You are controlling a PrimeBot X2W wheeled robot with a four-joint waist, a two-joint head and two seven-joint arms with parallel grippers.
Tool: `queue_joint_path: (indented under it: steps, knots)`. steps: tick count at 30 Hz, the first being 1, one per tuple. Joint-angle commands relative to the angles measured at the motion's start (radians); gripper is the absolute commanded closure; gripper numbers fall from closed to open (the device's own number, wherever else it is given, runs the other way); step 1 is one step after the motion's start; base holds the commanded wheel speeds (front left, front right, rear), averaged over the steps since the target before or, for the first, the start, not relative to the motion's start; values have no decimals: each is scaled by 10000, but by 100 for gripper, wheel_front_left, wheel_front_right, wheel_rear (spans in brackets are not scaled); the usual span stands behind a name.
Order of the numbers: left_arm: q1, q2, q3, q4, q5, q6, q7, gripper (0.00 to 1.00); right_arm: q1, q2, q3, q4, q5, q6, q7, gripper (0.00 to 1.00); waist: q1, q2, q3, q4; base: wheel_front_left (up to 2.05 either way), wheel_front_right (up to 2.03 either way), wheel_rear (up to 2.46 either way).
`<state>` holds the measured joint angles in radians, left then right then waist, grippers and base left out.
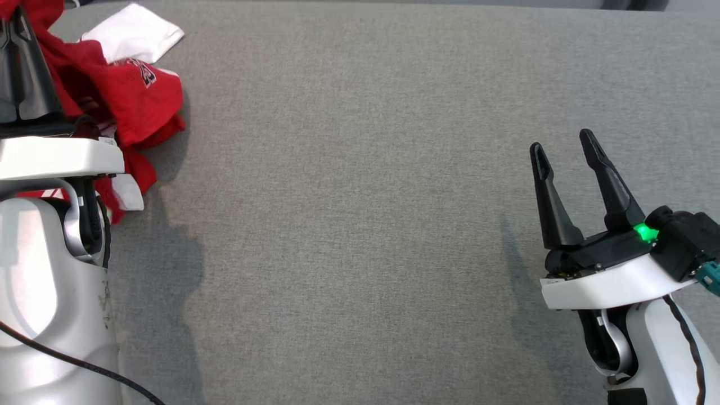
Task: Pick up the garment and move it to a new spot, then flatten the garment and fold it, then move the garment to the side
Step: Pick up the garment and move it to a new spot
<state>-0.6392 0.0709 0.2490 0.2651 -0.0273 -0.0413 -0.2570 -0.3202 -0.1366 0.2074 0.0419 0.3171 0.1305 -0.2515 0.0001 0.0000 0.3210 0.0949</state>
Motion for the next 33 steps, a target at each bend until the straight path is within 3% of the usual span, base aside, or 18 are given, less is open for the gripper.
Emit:
queue_joint_path:
  steps: [1,16,33]
  knots:
    - [25,440,91,-419,160,-91,-47,100,154,102,190,-244,69,2,-103,0,0,0,-237,-198,0,0,0]
    - [11,147,-1155,-708,-61,-530,-47,100,709,405,131,-180,138,2,-103,0,0,0,-1083,-1132,0,0,0]
    - [-538,-126,-2520,-513,-546,-738,-47,100,865,692,12,-273,251,2,-103,0,0,0,-1191,-2951,0,0,0]
